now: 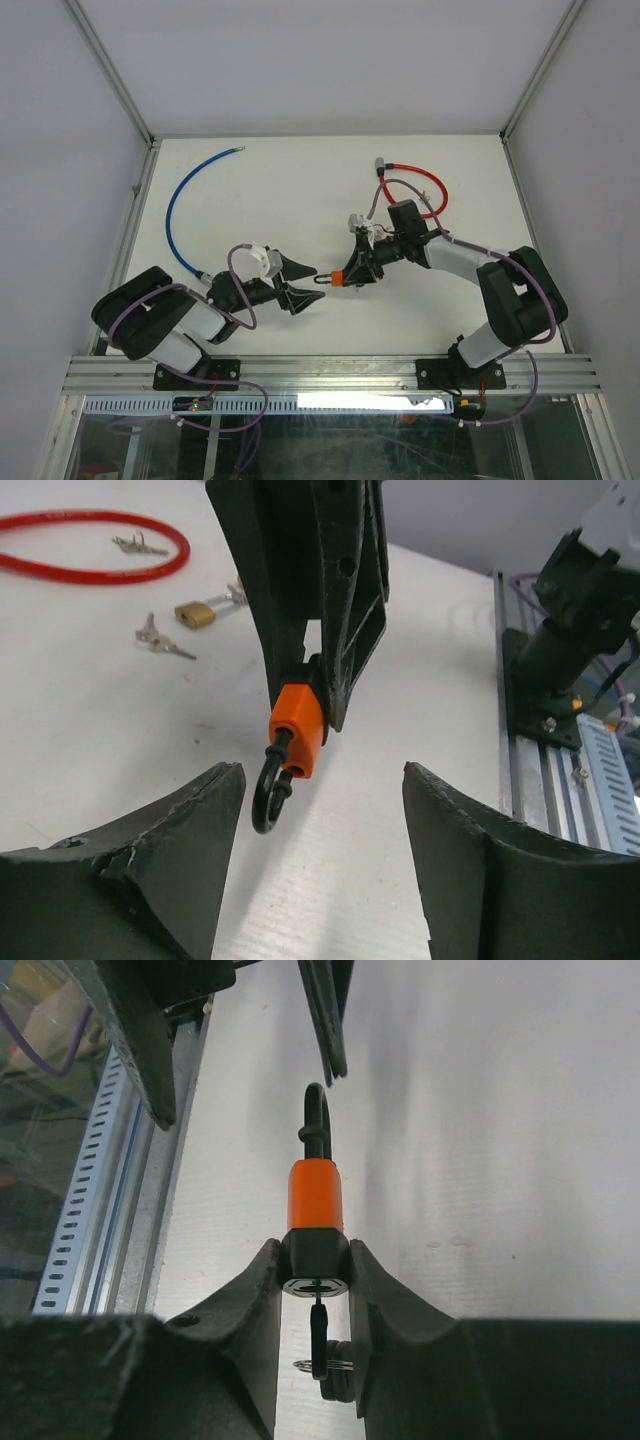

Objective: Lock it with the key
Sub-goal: Lock the lock.

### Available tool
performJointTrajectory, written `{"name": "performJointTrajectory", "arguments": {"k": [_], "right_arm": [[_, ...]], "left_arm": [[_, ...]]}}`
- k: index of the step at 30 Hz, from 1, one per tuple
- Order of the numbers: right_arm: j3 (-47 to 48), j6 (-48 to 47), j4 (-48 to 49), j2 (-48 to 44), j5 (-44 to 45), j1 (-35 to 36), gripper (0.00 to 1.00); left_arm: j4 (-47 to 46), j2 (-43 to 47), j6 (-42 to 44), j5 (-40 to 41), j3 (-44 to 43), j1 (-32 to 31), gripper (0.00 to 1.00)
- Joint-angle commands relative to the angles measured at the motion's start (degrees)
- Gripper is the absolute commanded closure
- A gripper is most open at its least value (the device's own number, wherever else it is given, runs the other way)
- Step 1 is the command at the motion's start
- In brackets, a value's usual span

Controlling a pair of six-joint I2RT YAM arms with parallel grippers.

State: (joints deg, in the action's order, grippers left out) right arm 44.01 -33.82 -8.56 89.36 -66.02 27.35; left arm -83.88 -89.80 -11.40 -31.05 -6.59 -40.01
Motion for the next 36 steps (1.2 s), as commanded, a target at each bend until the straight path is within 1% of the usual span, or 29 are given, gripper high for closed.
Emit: {"name": "performJointTrajectory", "arguments": {"k": [1,6,8,10,12,15,17,23,27,29,31,32,34,36], "right_arm": [[-0.44,11.36,11.68,-5.25,-8.65,-2.61,1.00],[-3.34,29.05,27.38,-9.35,-11.20,-4.39,1.00],[-3.97,36.48,32.29,-10.45,-11.71,-4.46,1.00],[-4.91,42.77,38.04,-11.34,-11.89,-4.54,1.00],[-5.94,48.57,44.57,-12.10,-11.98,-4.65,1.00],[-6.63,53.80,50.11,-12.86,-12.23,-4.85,1.00],[-6.66,54.91,50.71,-13.11,-12.45,-4.81,1.00],[-6.64,55.99,50.75,-13.27,-13.04,-4.77,1.00],[-6.59,56.61,50.91,-12.90,-13.24,-4.70,1.00],[-6.58,56.59,50.92,-12.90,-13.17,-4.61,1.00],[-6.65,56.72,50.92,-12.83,-13.04,-4.54,1.00],[-6.64,56.68,50.92,-12.77,-13.00,-4.53,1.00],[-6.78,56.49,50.88,-12.52,-12.96,-4.57,1.00],[-6.71,55.11,49.39,-12.30,-12.76,-4.53,1.00]], "left_arm": [[-3.52,10.84,-5.46,7.27,2.52,0.97,0.32],[4.49,21.09,-14.37,12.80,2.43,1.92,0.30],[9.10,23.91,-17.07,13.48,0.92,1.96,0.30],[11.29,25.52,-18.84,13.46,-0.41,2.09,0.31],[11.04,26.26,-19.99,12.98,-0.93,2.06,0.34],[12.06,26.33,-20.81,12.02,-2.25,2.13,0.41],[13.01,25.83,-21.38,9.35,-3.96,2.38,0.45],[13.84,24.10,-22.85,3.14,-7.58,2.90,0.50],[14.23,22.69,-23.22,1.13,-8.97,3.09,0.58],[14.79,22.23,-23.21,0.48,-9.49,3.17,0.67],[15.31,21.84,-23.21,0.06,-9.84,3.41,0.82],[15.71,21.78,-23.16,-0.13,-10.03,3.53,0.87],[16.08,21.84,-22.91,-0.47,-10.12,3.88,0.99],[16.07,22.22,-22.35,-0.78,-9.95,4.14,1.00]]}}
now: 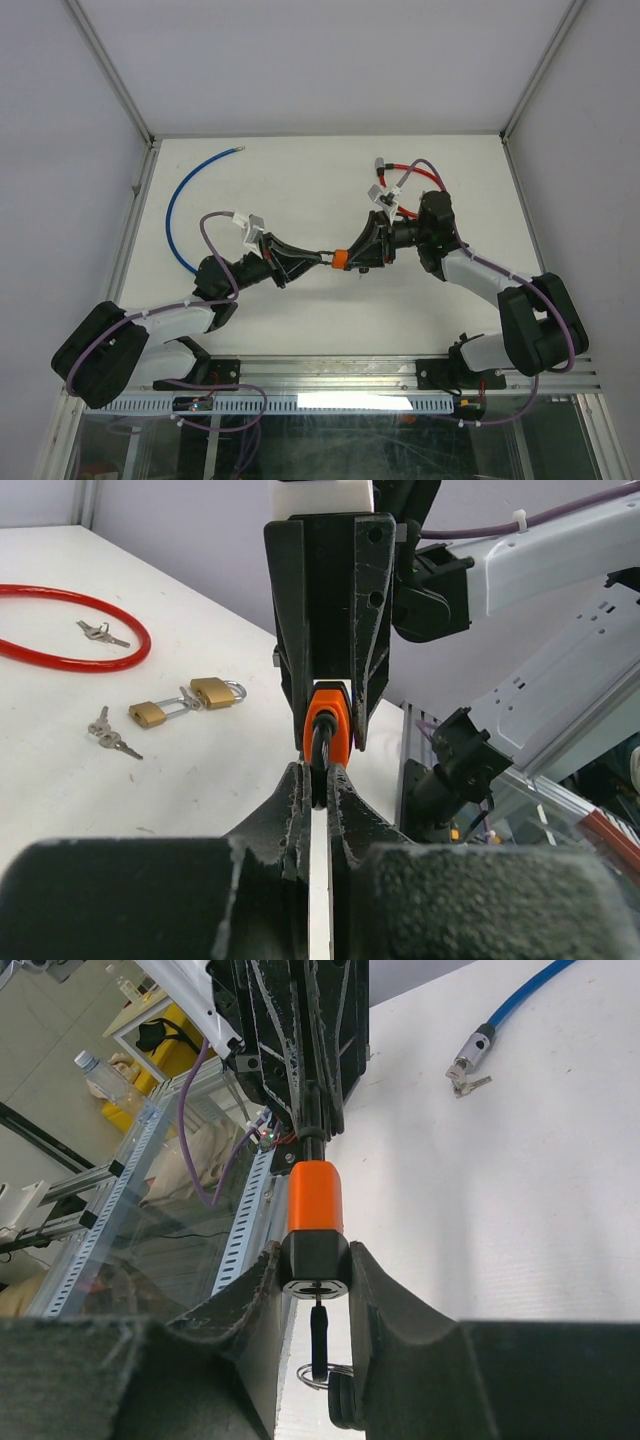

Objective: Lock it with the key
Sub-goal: Lock the lock.

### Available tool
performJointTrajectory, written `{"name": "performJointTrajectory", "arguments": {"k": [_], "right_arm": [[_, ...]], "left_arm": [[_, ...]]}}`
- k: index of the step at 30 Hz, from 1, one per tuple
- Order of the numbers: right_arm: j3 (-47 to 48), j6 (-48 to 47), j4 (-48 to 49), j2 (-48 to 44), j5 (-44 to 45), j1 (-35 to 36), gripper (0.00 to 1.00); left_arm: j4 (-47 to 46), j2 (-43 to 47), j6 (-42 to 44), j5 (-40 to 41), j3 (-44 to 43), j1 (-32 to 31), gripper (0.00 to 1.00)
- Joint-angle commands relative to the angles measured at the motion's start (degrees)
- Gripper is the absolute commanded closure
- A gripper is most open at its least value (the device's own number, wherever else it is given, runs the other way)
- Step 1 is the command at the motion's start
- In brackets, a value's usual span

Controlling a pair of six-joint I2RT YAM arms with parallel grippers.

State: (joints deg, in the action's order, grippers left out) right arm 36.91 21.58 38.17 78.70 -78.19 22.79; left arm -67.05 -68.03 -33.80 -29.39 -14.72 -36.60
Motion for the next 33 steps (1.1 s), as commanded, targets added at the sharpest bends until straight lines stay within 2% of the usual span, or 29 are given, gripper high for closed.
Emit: {"name": "performJointTrajectory", "arguments": {"k": [1,4,7,8,10,12,15,17,21,24,26,27,28,29,30,33], "right_arm": [[0.56,-1.92,0.63,-1.54,-0.35,0.07,1.00],[0.89,-6.33,-3.70,-1.03,0.37,0.48,1.00],[0.81,-7.18,-3.90,-0.23,0.97,0.94,1.00],[0.83,-7.17,-3.78,0.05,0.97,1.01,0.97],[0.66,-7.02,-3.73,0.16,1.34,1.19,0.79],[0.18,-6.93,-2.89,-0.03,1.52,1.37,0.66],[-0.40,-6.84,-1.66,-0.21,1.72,1.88,0.51],[-0.76,-6.89,-0.92,-0.13,1.90,2.32,0.44],[-1.22,-7.82,-0.65,0.32,1.76,3.61,0.41],[-0.91,-11.94,-3.60,0.33,2.74,3.93,0.37],[0.37,-17.83,-10.30,-1.13,3.71,3.85,0.28],[1.62,-25.02,-16.43,-2.27,4.65,3.85,0.12],[3.36,-32.63,-23.77,-3.52,5.10,3.89,0.03],[5.32,-42.18,-31.33,-4.62,6.77,3.91,0.01],[7.37,-47.66,-37.75,-5.24,7.84,3.87,0.01],[12.34,-56.57,-50.05,-5.17,10.29,4.24,0.00]], "left_arm": [[-0.64,0.76,0.63,-2.84,-1.66,0.82,1.00],[1.70,1.82,2.88,-3.26,-2.12,0.96,1.00],[3.47,2.84,4.45,-3.49,-2.56,0.94,1.00],[3.31,2.96,4.60,-3.64,-2.50,0.94,1.00],[2.59,3.20,4.54,-3.81,-2.28,0.92,1.00],[1.98,3.33,4.39,-3.69,-2.03,0.93,1.00],[1.29,3.28,4.15,-3.50,-1.78,0.92,1.00],[0.81,3.17,3.94,-3.42,-1.79,0.93,1.00],[0.78,3.39,3.74,-2.80,-1.72,0.96,1.00],[2.62,3.58,4.41,-3.06,-2.41,0.93,1.00],[7.13,3.87,6.33,-4.30,-3.82,0.94,1.00],[10.16,3.91,7.92,-5.26,-4.79,0.96,1.00],[14.47,3.95,9.89,-6.53,-6.19,0.97,1.00],[19.23,3.98,12.51,-7.82,-7.83,0.92,1.00],[24.48,3.77,15.05,-9.16,-9.44,0.96,1.00],[35.34,2.29,21.59,-11.33,-13.90,0.95,1.00]]}}
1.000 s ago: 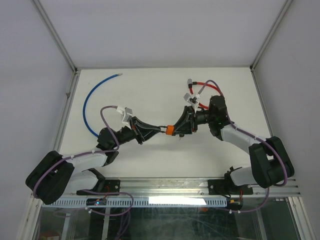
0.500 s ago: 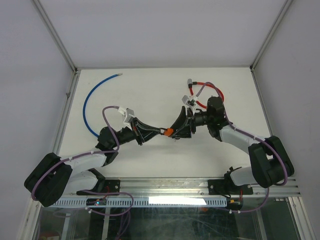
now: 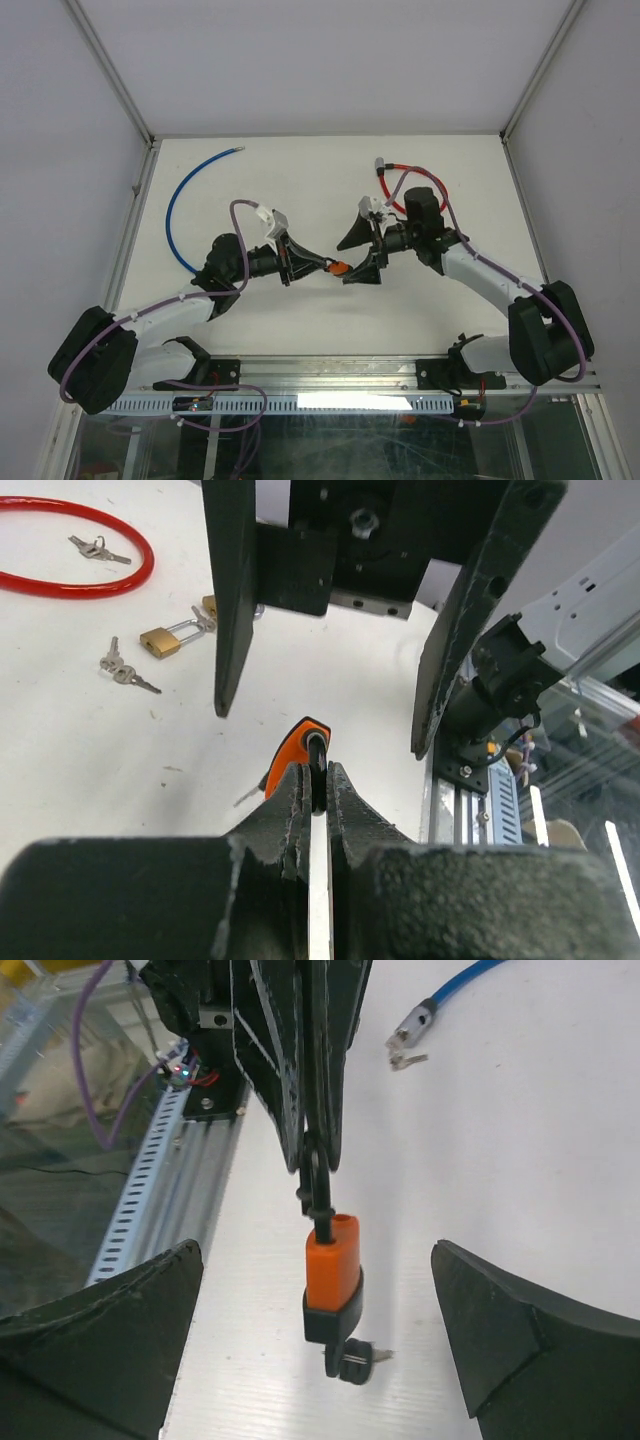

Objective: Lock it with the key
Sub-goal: Lock the lock.

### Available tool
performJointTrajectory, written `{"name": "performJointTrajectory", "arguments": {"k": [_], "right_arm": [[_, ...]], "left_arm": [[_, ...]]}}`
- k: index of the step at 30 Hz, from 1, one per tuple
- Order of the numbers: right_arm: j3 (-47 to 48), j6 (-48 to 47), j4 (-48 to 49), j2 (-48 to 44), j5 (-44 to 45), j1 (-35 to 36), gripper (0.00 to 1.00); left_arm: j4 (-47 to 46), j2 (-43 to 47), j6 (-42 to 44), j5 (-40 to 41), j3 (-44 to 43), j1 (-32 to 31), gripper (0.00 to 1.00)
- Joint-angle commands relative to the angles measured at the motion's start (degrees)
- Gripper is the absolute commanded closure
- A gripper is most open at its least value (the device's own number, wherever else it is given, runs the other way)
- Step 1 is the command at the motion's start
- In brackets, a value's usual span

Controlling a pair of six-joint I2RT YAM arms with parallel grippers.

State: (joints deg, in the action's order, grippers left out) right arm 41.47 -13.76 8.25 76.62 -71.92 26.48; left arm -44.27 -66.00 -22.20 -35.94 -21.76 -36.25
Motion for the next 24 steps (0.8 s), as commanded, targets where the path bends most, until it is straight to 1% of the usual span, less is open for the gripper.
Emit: {"name": "performJointTrajectory", "arguments": {"k": [1,4,5,8,11,14,15,20,24], "right_arm": [[8.65,-21.68,-21.25,-2.56,4.91,1.05,0.00],[10.99,-22.93,-24.01,-0.64,7.55,3.44,0.01],[11.67,-23.04,-24.99,-0.07,7.92,3.92,0.03],[13.53,-21.86,-27.29,1.44,8.20,4.19,0.13],[14.28,-22.09,-29.03,2.12,9.95,4.24,0.21],[14.21,-22.01,-29.12,2.13,11.53,4.20,0.26],[14.18,-21.90,-29.10,2.25,11.76,4.24,0.30],[14.26,-20.93,-28.60,3.63,12.17,5.07,0.38],[14.34,-20.03,-27.88,4.45,12.46,6.20,0.47]], "left_arm": [[14.76,-0.46,11.27,-5.72,-8.23,0.57,1.00],[21.63,-3.08,14.71,-6.91,-12.91,0.50,1.00],[23.26,-3.95,15.50,-7.09,-14.08,0.48,1.00],[25.66,-6.02,16.45,-7.35,-16.74,0.44,1.00],[26.60,-6.96,17.02,-7.56,-18.10,0.31,1.00],[27.21,-7.29,17.34,-7.77,-18.78,0.31,1.00],[27.30,-7.35,17.39,-8.01,-18.90,0.33,1.00],[27.21,-7.78,17.19,-8.67,-19.42,0.07,1.00],[27.22,-7.96,17.01,-9.03,-19.79,-0.16,1.00]]}}
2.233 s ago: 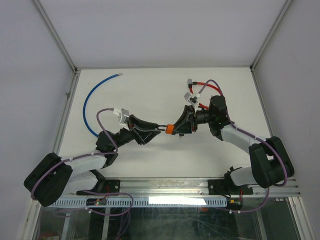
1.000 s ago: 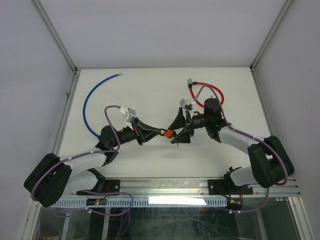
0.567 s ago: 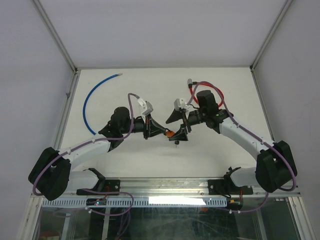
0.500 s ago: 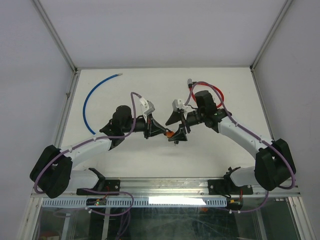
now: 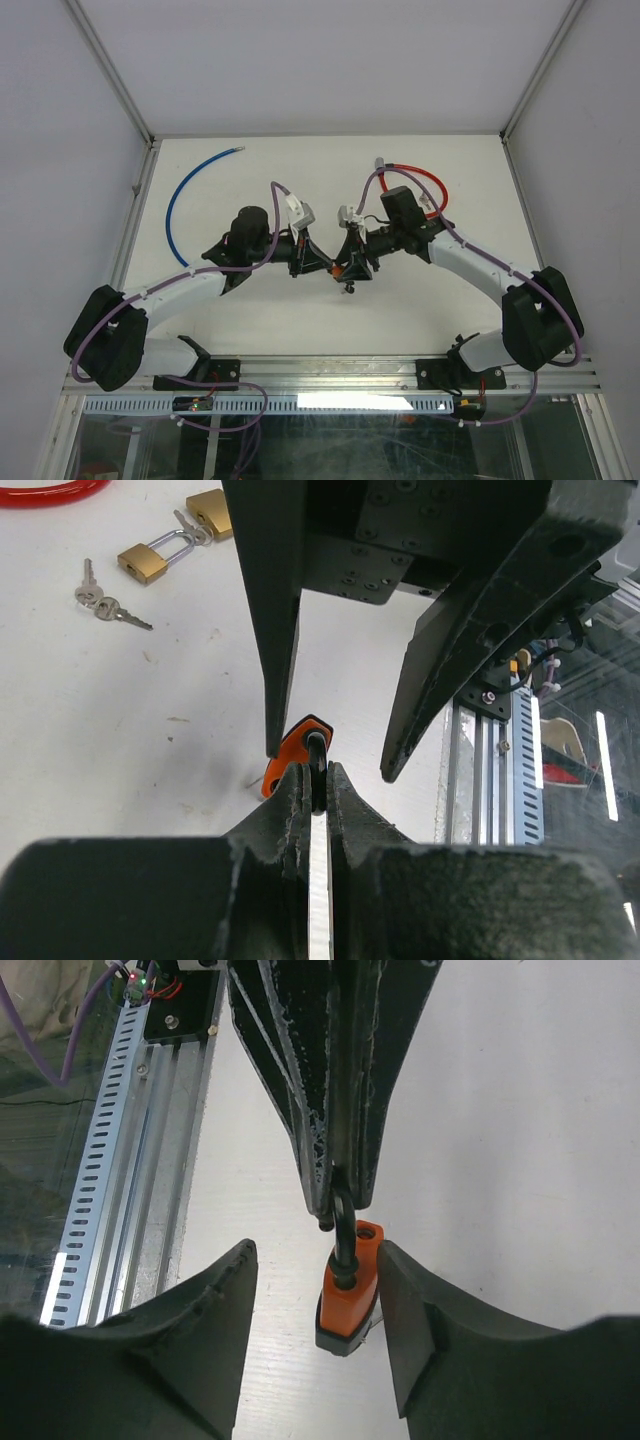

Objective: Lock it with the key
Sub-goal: Lock the lock.

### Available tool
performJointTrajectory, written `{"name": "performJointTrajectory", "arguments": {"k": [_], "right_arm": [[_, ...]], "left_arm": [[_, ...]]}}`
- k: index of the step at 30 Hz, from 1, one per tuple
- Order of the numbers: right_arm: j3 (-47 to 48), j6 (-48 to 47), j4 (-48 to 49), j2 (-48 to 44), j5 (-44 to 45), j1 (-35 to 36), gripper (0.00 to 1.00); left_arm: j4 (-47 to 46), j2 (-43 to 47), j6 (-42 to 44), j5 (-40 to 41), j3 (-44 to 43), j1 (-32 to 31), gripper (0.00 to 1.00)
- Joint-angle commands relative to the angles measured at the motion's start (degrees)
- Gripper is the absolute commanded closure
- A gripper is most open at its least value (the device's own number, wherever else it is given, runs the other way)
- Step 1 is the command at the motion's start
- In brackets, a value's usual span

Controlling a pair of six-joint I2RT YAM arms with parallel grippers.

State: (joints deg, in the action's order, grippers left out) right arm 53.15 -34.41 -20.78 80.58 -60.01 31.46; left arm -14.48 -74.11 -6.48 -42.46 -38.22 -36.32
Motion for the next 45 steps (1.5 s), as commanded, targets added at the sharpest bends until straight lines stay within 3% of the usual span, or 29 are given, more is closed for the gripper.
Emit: {"name": "performJointTrajectory", "arguments": {"k": [1,3,8,11,13,18,20,24,26,31,34,45], "right_arm": [[2.69,0.89,1.33,0.63,0.45,1.31,0.50],[2.81,1.07,1.37,0.58,0.16,1.32,0.59],[3.44,0.48,0.92,0.11,-0.92,1.06,0.96],[3.60,-0.42,0.01,-0.10,-1.90,0.39,1.00],[3.50,-0.64,-0.05,-0.64,-3.42,-0.66,1.00],[2.73,-2.60,-1.23,-3.42,-11.74,-4.24,1.00],[2.44,-4.19,-2.25,-4.71,-16.16,-5.51,1.00],[2.21,-5.00,-2.52,-6.99,-21.93,-6.82,1.00],[2.56,-4.61,-2.52,-7.55,-23.86,-6.98,1.00],[3.35,-2.85,-2.80,-7.87,-27.46,-8.00,1.00],[3.22,-3.00,-3.04,-8.26,-29.30,-9.00,1.00],[3.44,-5.69,-5.86,-7.63,-30.87,-9.84,1.00]], "left_arm": [[-2.57,0.17,1.22,-2.59,-3.47,-0.18,1.00],[-2.57,0.20,1.21,-2.60,-3.47,-0.21,1.00],[-2.98,0.51,0.83,-2.22,-3.23,-0.19,1.00],[-3.88,1.45,0.03,-1.04,-2.64,-0.16,0.97],[-5.05,2.87,-0.67,0.84,-1.52,-0.20,0.86],[-14.68,10.55,-3.80,6.85,7.06,-0.16,0.46],[-26.23,15.02,-5.29,7.76,14.98,-0.16,0.29],[-56.52,16.94,-9.03,9.84,29.51,-0.70,0.10],[-63.34,14.09,-9.65,11.67,31.24,-1.69,0.08],[-68.92,4.12,-3.88,16.94,27.97,-9.61,0.05],[-77.11,-2.28,-5.48,17.57,26.44,-11.24,0.05],[-81.41,-15.73,-9.74,17.92,18.64,-14.41,0.30]]}}
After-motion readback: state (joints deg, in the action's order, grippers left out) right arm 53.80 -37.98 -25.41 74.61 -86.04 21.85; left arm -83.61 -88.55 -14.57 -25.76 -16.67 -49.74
